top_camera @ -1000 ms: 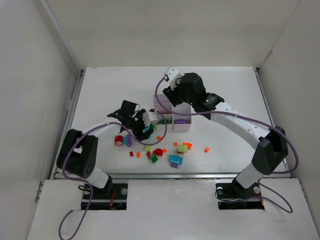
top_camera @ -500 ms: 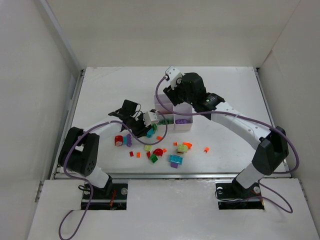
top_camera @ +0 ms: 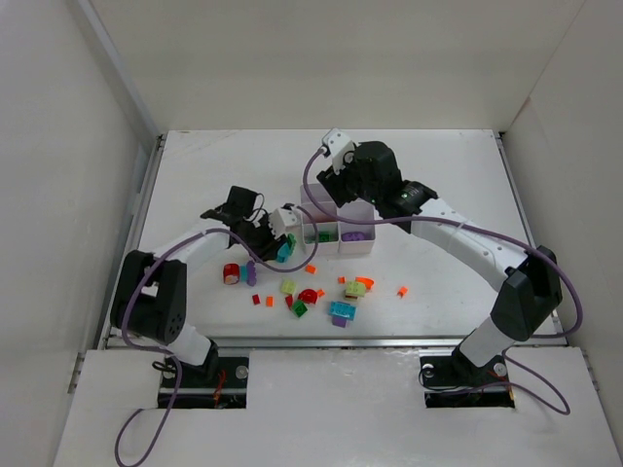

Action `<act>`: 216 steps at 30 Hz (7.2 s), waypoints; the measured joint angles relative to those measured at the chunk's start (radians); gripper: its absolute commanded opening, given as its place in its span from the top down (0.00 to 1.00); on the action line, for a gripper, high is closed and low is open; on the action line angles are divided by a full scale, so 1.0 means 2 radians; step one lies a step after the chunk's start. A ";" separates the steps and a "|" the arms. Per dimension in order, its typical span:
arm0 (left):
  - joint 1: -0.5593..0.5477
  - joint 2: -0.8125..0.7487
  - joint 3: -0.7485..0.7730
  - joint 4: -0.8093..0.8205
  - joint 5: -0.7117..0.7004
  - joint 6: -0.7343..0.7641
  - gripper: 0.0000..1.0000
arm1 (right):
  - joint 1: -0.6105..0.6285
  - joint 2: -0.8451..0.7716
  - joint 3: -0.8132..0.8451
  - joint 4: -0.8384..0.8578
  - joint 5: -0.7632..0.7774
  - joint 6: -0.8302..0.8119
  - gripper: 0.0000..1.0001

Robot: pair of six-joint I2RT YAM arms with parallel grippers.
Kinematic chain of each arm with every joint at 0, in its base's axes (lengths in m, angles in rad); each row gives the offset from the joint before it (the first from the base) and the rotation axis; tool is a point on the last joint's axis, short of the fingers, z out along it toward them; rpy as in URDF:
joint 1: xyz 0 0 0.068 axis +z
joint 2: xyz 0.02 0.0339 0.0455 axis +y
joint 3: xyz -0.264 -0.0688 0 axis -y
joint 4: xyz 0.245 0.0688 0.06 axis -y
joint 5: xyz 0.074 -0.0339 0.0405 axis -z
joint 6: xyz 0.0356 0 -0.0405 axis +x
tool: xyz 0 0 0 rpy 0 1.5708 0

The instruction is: Sort the legos into containers by color

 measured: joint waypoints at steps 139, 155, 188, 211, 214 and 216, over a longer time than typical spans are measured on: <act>0.002 -0.170 -0.050 0.055 -0.017 -0.157 1.00 | 0.040 0.108 0.068 -0.111 -0.007 0.122 1.00; 0.005 -0.171 -0.052 0.057 -0.025 -0.159 1.00 | 0.039 0.057 0.035 -0.056 -0.076 0.100 1.00; 0.037 -0.245 -0.063 0.055 0.050 -0.149 1.00 | 0.047 0.265 0.222 -0.117 -0.203 0.077 0.18; -0.069 0.084 0.205 0.175 0.079 -0.172 1.00 | -0.201 -0.030 -0.031 -0.044 0.045 0.251 0.03; -0.090 0.112 0.226 0.192 0.078 -0.182 1.00 | -0.218 -0.053 -0.058 -0.045 0.067 0.257 0.00; -0.103 0.126 0.233 0.202 0.075 -0.191 1.00 | -0.222 -0.077 -0.077 -0.045 0.083 0.257 0.00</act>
